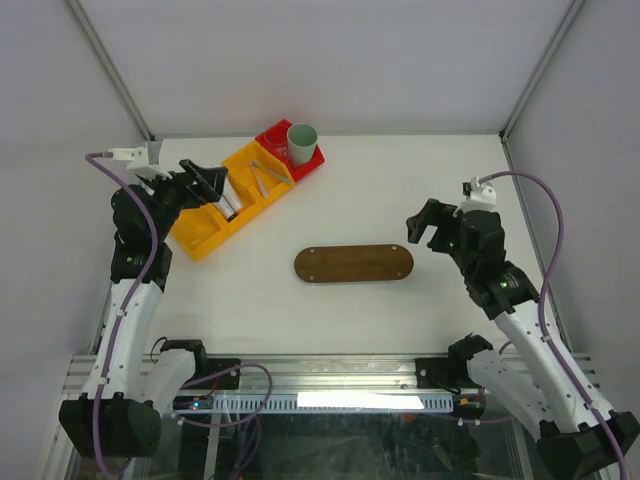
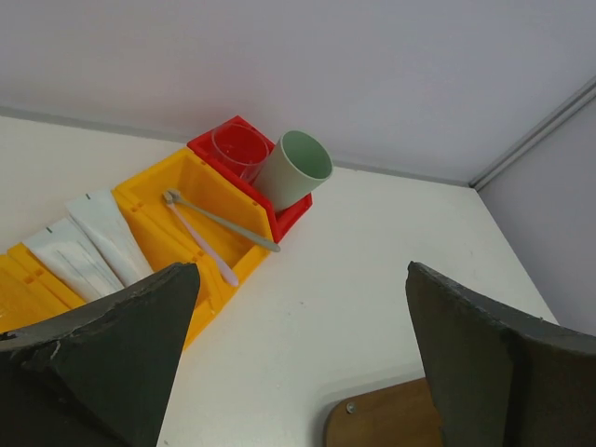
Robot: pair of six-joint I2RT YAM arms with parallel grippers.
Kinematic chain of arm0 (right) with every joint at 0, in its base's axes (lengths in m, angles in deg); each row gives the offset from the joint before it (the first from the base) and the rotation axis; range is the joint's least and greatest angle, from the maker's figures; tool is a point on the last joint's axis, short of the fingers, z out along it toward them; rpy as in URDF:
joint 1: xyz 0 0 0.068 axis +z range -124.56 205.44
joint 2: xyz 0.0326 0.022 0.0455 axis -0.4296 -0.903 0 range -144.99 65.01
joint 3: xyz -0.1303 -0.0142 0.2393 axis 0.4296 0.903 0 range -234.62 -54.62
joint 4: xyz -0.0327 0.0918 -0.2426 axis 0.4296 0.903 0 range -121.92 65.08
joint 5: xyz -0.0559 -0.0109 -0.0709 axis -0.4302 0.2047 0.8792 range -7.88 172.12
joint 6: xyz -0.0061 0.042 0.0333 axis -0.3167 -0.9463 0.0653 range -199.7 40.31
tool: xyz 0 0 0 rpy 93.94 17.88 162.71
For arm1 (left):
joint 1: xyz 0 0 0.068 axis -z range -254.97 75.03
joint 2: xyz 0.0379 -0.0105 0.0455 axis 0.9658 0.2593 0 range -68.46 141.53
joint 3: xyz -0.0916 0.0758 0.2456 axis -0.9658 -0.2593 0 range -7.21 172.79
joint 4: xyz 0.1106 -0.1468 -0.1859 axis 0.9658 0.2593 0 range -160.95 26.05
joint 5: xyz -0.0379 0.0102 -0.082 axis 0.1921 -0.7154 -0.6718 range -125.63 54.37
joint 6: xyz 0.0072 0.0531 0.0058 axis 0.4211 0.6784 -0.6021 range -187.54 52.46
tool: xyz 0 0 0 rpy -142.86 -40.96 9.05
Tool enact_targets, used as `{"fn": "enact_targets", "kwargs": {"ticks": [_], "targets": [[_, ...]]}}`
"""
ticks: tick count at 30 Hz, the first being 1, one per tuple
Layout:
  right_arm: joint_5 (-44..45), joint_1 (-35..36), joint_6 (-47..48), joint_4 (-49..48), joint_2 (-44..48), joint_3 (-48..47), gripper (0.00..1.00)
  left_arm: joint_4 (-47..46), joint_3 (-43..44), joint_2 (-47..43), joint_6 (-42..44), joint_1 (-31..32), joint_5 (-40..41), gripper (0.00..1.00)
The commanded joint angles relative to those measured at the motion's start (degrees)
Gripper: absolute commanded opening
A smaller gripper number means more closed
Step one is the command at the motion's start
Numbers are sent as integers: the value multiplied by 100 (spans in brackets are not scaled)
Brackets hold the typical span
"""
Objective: Prepare toiletry sets of a toothbrush and toothpaste on the tray
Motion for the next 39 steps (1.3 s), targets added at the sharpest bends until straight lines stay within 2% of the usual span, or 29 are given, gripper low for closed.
{"fn": "enact_targets", "kwargs": {"ticks": [1, 9, 16, 22, 26, 31, 36, 39], "targets": [[138, 45, 161, -205, 252, -190, 100, -123, 292, 40, 97, -61, -80, 99], [-21, 45, 214, -187, 137, -181, 100, 120, 500, 518, 28, -53, -357, 99], [-379, 44, 224, -363, 163, -40, 100, 284, 699, 1137, -75, -48, -879, 99], [-509, 49, 219, -361, 25, -83, 100, 454, 867, 1837, -309, 63, -954, 99], [-538, 45, 279, -425, -44, -75, 100, 684, 1250, 2577, -525, 623, -485, 99], [-484, 45, 350, -534, -128, -49, 100, 995, 2242, 3670, -519, 1580, 820, 99], [-518, 36, 365, -569, -152, -36, 100, 1026, 3063, 4464, -692, 1693, 1711, 92], [-502, 43, 402, -560, -81, 1, 100, 1056, 3614, 5003, -657, 1688, 1815, 85]]}}
